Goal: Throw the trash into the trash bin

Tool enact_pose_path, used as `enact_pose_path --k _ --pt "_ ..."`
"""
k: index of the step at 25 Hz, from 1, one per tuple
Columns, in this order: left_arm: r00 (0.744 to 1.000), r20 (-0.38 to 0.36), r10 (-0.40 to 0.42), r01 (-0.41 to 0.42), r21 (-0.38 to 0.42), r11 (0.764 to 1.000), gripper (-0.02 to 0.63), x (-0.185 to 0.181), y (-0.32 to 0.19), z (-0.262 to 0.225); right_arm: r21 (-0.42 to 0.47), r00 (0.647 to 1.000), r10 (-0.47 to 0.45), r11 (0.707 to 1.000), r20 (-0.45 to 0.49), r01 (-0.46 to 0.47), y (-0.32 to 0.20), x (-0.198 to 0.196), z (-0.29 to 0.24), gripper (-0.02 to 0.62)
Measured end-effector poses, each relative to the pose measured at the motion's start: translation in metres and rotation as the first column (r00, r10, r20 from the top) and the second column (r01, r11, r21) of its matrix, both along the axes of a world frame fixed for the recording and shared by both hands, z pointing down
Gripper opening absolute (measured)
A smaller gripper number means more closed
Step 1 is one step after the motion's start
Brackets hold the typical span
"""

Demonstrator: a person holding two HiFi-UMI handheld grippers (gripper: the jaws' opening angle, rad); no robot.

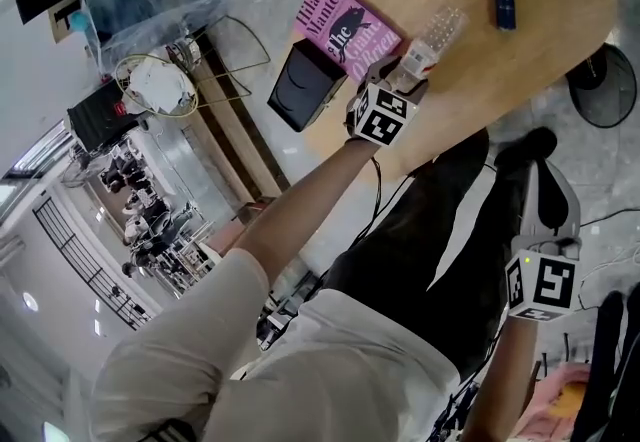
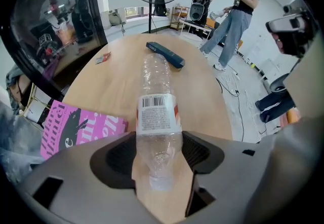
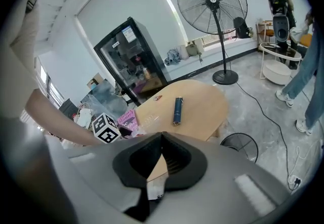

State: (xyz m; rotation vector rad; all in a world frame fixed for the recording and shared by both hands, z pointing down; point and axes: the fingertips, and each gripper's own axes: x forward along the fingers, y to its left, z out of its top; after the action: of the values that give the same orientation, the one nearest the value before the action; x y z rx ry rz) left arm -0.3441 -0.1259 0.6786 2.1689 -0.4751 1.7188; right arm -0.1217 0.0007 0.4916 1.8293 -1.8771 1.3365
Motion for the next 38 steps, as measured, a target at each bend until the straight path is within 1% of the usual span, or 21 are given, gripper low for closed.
enact_pose_path --k 5,10,15,21,26,29,38 --pt "1.0 0.0 0.006 -0.006 -0.014 1.0 0.284 0.011 0.018 -0.007 0.002 1.0 0.014 1.0 0.003 -0.014 0.016 0.01 0.007 0.011" --pt "0.998 -0.031 0.052 -0.053 -0.017 0.998 0.284 0.033 0.038 -0.015 0.004 1.0 0.028 1.0 0.003 -0.028 0.037 0.022 0.015 0.011" --pt "0.994 -0.054 0.091 -0.093 -0.03 0.995 0.284 0.062 0.06 -0.028 0.007 0.998 0.055 0.998 -0.009 -0.055 0.06 0.042 0.019 0.011" --pt "0.987 -0.079 0.139 -0.142 -0.042 0.989 0.284 0.107 0.088 -0.038 0.007 0.992 0.128 0.992 -0.015 -0.128 0.085 0.072 0.024 0.011" --pt "0.976 -0.103 0.193 -0.2 -0.059 0.978 0.284 0.146 0.118 -0.038 -0.002 0.986 0.162 0.987 -0.024 -0.162 0.109 0.093 0.032 0.011" --pt "0.969 -0.111 0.222 -0.231 -0.07 0.97 0.284 0.164 0.132 -0.035 -0.017 0.984 0.174 0.985 -0.032 -0.174 0.124 0.104 0.042 0.011" --pt "0.952 -0.1 0.291 -0.3 -0.091 0.95 0.284 0.21 0.161 -0.022 -0.051 0.967 0.253 0.966 -0.032 -0.255 0.168 0.138 0.068 0.011"
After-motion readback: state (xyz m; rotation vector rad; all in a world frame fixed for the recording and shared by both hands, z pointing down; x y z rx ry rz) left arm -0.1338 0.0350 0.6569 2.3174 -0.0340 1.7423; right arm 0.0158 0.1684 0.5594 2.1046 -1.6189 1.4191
